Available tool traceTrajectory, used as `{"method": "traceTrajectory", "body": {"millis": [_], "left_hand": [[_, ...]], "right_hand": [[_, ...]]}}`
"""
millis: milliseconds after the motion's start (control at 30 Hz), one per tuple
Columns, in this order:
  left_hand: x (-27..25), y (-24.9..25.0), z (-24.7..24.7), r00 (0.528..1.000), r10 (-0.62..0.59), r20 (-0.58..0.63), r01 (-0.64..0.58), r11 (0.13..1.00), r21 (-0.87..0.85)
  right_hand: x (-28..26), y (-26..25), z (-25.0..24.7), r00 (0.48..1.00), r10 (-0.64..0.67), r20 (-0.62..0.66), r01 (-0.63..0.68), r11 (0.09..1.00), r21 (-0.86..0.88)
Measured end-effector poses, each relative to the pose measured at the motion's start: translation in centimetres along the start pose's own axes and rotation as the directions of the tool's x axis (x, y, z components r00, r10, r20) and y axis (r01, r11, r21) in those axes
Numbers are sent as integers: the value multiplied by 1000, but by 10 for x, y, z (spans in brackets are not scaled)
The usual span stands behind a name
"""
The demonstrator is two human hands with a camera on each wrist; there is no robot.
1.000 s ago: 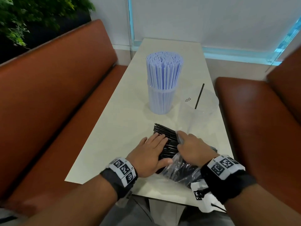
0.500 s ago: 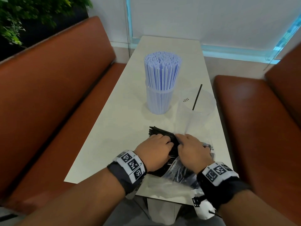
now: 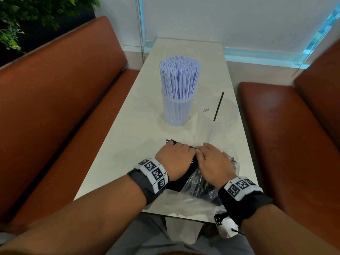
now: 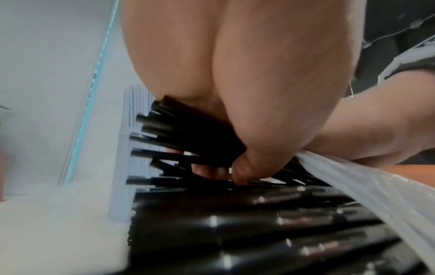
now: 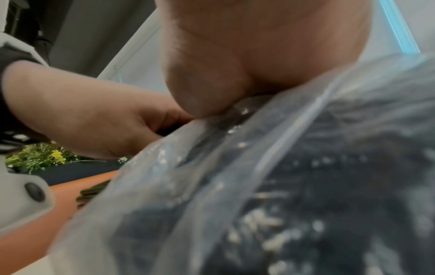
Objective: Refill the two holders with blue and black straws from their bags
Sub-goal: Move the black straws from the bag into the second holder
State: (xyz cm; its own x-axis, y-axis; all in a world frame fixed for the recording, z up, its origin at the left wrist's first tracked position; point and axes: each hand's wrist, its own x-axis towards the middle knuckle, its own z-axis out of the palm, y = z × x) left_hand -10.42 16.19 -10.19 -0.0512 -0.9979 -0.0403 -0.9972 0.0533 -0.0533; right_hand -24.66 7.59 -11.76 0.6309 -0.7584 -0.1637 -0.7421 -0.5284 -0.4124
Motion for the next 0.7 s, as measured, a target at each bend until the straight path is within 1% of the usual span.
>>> {"method": "traceTrajectory", "body": {"millis": [100, 300, 433, 533, 700], "left_hand": [[-5, -9, -3, 999, 19, -30, -18, 999, 43], [-10, -28, -3, 1000, 5, -2, -5, 998, 60], [-12, -37, -1, 1000, -3, -23, 5, 994, 105], [-18, -58, -6, 1000, -19, -19, 21, 994, 110], [-36, -99, -7, 1000, -10, -17, 12, 997, 72]], "right_hand": [[0, 2, 0, 1000, -5, -1, 5, 1000, 4], [0, 4, 2, 999, -12, -40, 13, 1000, 20], [1, 7, 4, 997, -15, -70, 19, 998, 58], [2, 11, 3, 994, -27, -108, 37, 996, 83], [5, 13, 1, 995, 7, -102, 6, 992, 127]]}}
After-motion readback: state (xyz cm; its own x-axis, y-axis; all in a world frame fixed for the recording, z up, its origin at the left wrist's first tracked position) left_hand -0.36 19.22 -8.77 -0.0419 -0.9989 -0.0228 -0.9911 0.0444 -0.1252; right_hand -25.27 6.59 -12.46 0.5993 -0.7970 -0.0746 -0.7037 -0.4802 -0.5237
